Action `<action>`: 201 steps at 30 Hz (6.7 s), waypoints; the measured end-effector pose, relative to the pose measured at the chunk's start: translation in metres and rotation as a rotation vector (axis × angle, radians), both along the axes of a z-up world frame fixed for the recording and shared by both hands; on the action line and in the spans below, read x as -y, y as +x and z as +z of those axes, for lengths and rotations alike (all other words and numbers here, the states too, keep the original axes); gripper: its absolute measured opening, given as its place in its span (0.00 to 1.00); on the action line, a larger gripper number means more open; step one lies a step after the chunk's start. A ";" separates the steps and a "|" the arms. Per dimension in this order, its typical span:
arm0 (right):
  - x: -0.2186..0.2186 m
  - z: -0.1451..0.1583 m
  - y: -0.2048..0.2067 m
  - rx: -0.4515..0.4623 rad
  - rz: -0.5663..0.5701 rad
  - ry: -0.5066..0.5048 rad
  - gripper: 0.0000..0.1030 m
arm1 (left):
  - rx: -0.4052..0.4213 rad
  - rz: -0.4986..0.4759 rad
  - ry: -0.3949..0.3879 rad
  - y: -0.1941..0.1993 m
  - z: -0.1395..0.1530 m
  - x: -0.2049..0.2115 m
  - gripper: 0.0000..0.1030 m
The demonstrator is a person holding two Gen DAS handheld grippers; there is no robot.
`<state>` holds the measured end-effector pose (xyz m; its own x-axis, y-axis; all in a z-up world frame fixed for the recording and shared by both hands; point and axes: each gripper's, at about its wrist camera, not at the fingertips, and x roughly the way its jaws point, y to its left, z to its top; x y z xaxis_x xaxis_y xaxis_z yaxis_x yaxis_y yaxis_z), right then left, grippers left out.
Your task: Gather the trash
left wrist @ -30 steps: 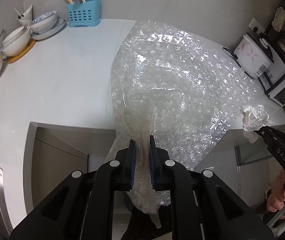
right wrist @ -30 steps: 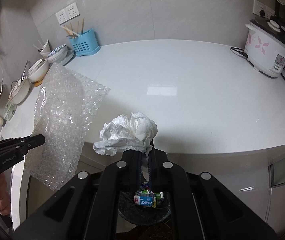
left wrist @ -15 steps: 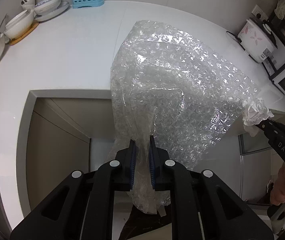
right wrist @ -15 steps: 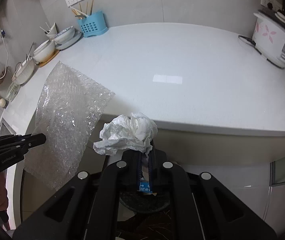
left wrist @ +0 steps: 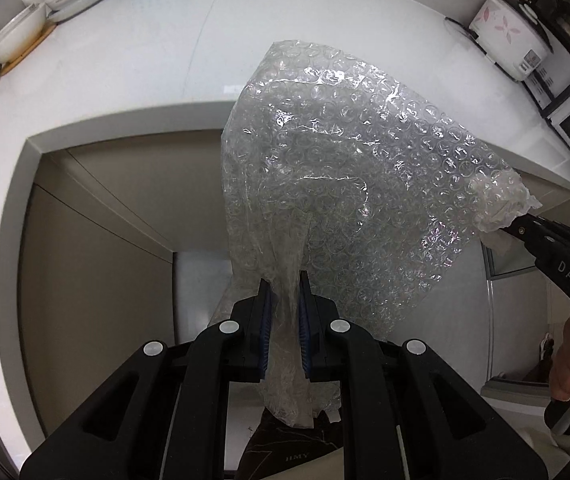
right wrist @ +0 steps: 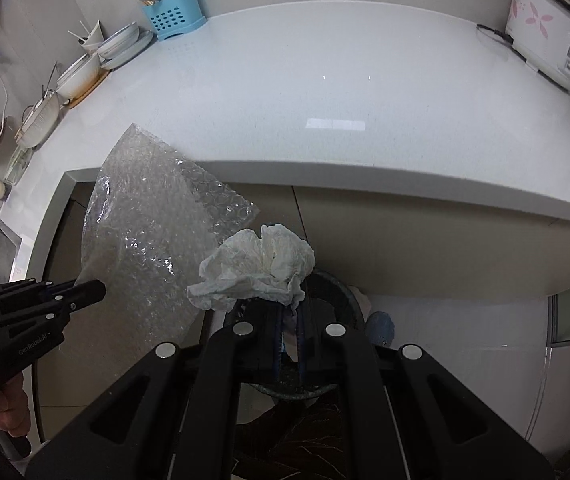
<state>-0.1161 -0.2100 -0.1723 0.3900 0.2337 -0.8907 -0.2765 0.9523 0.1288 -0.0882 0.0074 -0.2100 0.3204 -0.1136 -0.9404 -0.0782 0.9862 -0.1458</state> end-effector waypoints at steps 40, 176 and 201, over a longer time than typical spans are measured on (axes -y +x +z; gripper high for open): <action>0.014 -0.162 0.015 -0.232 -0.027 -0.109 0.05 | -0.309 -0.067 0.109 0.046 -0.180 0.045 0.11; 0.000 0.054 -0.025 0.062 -0.162 -0.123 0.93 | 0.100 0.007 0.052 0.020 0.084 0.017 0.94; -0.002 0.053 -0.026 0.045 -0.117 -0.092 0.93 | 0.099 0.030 0.069 0.019 0.085 0.017 0.94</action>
